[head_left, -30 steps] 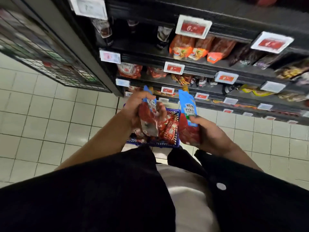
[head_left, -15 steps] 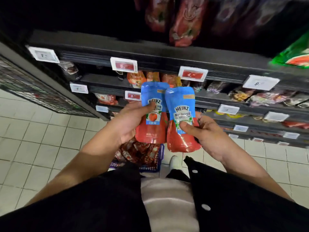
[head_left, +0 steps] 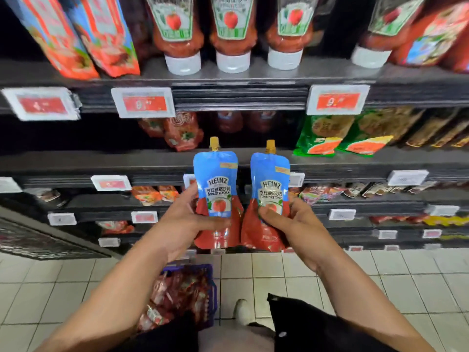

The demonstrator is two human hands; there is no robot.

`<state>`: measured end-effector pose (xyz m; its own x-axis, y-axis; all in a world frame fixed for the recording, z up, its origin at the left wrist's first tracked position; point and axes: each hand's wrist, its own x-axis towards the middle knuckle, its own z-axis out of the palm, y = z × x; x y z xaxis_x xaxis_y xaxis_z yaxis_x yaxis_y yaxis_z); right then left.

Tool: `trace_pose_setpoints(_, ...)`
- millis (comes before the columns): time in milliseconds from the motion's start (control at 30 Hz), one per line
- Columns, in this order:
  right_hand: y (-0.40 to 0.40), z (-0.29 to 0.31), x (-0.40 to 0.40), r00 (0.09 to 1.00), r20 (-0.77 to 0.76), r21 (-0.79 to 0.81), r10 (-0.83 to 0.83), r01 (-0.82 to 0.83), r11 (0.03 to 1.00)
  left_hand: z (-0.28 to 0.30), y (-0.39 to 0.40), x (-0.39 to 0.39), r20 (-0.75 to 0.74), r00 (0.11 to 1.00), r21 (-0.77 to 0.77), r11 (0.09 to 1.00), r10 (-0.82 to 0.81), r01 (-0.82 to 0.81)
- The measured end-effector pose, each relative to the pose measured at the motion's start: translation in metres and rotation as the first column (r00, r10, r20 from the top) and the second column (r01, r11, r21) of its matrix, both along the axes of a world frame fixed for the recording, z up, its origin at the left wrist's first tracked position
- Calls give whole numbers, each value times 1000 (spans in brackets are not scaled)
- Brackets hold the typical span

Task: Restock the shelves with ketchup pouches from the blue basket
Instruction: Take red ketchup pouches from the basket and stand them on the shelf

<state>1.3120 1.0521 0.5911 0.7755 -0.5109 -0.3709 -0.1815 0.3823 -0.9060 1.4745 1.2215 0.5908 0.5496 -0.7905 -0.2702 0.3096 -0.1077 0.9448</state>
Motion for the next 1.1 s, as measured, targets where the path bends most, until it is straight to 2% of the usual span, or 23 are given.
trace_pose_setpoints(100,-23,3,1,999,-4,-99,-37,36,994,5,-28,11,67,998,-10,1000,17,-17)
trace_pose_setpoints(200,-44,6,6,999,6,-221,-48,48,974,7,-54,26,205,975,23,995,86,-92)
trace_pose_setpoints(333,-71,4,20,998,-29,-408,-55,39,912,11,-80,48,429,899,75,989,86,-131)
trace_pose_setpoints(433,-86,-3,31,995,-65,-461,-72,34,887,11,-94,62,548,832,140,970,90,-197)
trace_pose_setpoints(567,-100,-6,46,995,-77,-539,-58,7,842,13,-111,79,595,798,274,909,96,-314)
trace_pose_setpoints(700,-113,0,73,991,-86,-571,-101,34,821,18,-126,94,680,733,447,796,-6,-409)
trace_pose_setpoints(800,-123,5,98,978,-146,-628,-146,22,778,17,-135,100,669,731,552,747,-131,-371)
trace_pose_setpoints(933,-128,-4,125,970,-119,-682,-211,75,728,7,-139,108,614,788,443,846,-46,-296)
trace_pose_setpoints(1033,-124,-17,133,977,-61,-626,-203,121,770,-3,-139,110,659,750,455,819,-46,-349)
trace_pose_setpoints(1100,-123,-23,132,978,-46,-654,-201,122,746,-9,-139,109,698,715,464,788,-44,-405)
